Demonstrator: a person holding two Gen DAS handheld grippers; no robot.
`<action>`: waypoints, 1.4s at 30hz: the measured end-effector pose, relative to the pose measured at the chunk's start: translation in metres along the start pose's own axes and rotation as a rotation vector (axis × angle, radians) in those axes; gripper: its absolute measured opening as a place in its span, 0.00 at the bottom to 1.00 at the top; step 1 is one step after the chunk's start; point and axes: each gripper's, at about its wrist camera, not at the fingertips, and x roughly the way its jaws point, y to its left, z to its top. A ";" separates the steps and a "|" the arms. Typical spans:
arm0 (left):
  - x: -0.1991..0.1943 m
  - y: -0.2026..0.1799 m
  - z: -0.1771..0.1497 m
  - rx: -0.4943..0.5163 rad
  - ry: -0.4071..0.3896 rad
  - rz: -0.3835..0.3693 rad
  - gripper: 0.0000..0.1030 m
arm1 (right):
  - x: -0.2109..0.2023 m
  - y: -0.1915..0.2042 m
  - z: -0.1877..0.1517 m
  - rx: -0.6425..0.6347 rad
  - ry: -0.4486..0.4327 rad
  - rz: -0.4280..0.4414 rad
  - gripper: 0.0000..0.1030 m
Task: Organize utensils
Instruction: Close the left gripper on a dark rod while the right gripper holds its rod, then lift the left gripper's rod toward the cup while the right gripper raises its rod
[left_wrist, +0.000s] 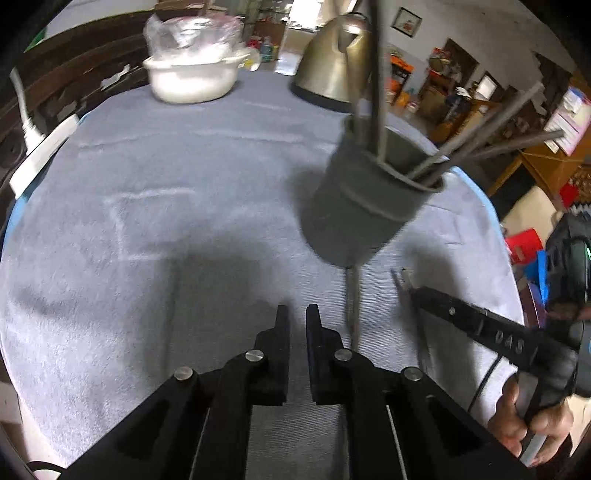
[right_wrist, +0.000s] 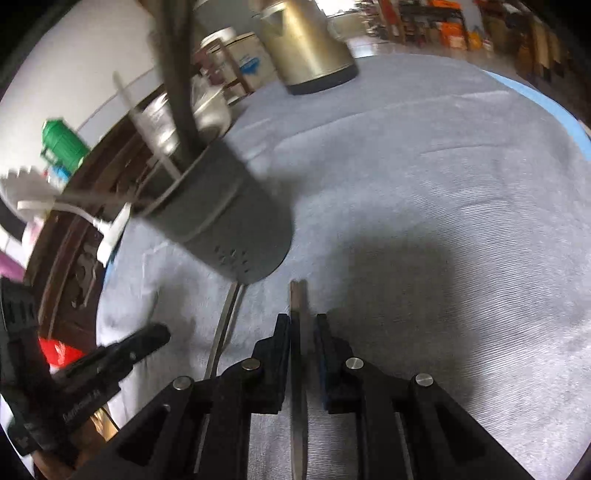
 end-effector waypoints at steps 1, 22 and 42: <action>0.004 -0.006 0.003 0.011 0.005 -0.010 0.17 | -0.002 -0.003 0.002 0.019 -0.001 0.011 0.16; 0.024 0.020 0.015 0.007 0.045 -0.027 0.09 | 0.006 0.013 0.012 -0.033 0.034 -0.018 0.16; 0.055 0.027 0.050 -0.014 0.117 -0.026 0.10 | 0.031 0.045 0.013 -0.200 0.140 -0.221 0.15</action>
